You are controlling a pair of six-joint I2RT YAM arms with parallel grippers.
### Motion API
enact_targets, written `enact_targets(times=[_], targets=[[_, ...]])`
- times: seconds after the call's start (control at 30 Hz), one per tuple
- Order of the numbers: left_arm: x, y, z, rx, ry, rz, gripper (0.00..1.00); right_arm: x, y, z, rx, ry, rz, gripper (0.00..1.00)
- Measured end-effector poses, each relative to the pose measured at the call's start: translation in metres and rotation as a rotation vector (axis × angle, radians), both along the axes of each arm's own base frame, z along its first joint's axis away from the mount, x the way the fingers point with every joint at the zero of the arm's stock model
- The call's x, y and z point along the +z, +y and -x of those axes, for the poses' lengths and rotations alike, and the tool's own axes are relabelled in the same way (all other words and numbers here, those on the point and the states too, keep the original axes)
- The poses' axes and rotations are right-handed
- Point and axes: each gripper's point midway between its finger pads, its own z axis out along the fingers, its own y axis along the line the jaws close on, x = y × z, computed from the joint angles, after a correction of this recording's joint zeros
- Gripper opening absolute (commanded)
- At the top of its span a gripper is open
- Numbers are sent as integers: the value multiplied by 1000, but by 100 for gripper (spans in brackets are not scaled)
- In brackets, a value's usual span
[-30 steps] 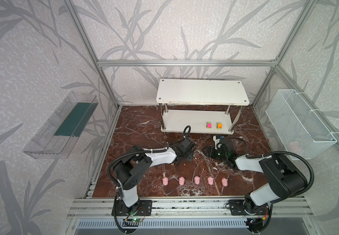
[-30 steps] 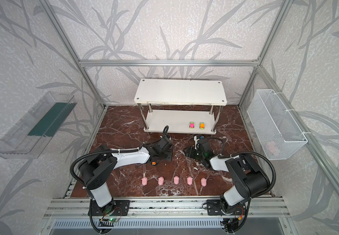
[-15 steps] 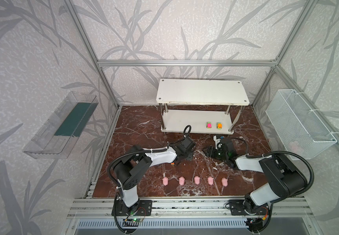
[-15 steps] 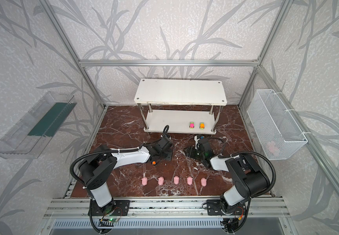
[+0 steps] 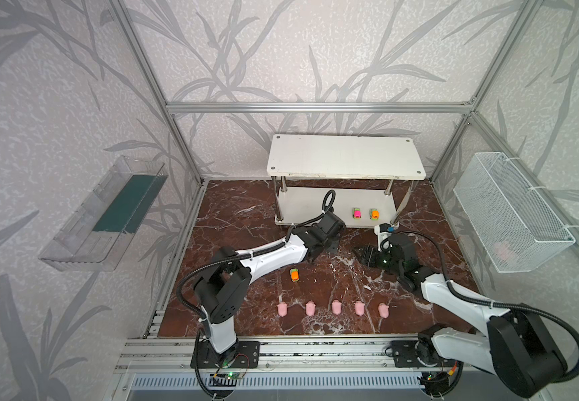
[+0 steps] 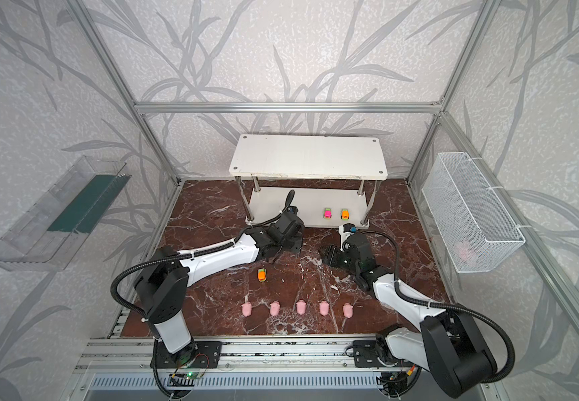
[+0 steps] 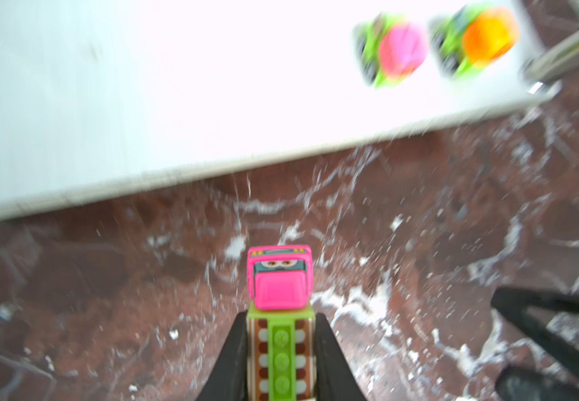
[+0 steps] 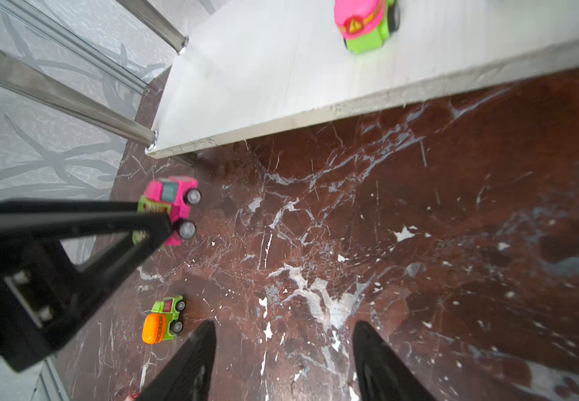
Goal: Place and organize the plastic toys onto the shelf
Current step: 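Carry the truck toward the lower shelf with the left gripper while the right draws back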
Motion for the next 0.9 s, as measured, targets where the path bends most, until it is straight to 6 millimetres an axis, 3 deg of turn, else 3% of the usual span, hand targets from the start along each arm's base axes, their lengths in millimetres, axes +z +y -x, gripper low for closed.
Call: enact_targets(times=[0.1, 0.23, 0.43, 0.7, 0.9], targets=[[19, -10, -20, 15, -57, 12, 21, 14, -13, 5, -32, -39, 33, 64], [10, -14, -37, 32, -73, -23, 21, 25, -27, 13, -69, -80, 64, 64], [-21, -10, -48, 54, -68, -94, 21, 14, -46, 27, -116, -65, 109, 64], [-11, -14, -62, 74, -142, -69, 21, 4, -58, 33, -144, -51, 143, 64], [-17, -20, -73, 84, -154, -60, 21, 3, -60, 33, -154, -48, 149, 64]])
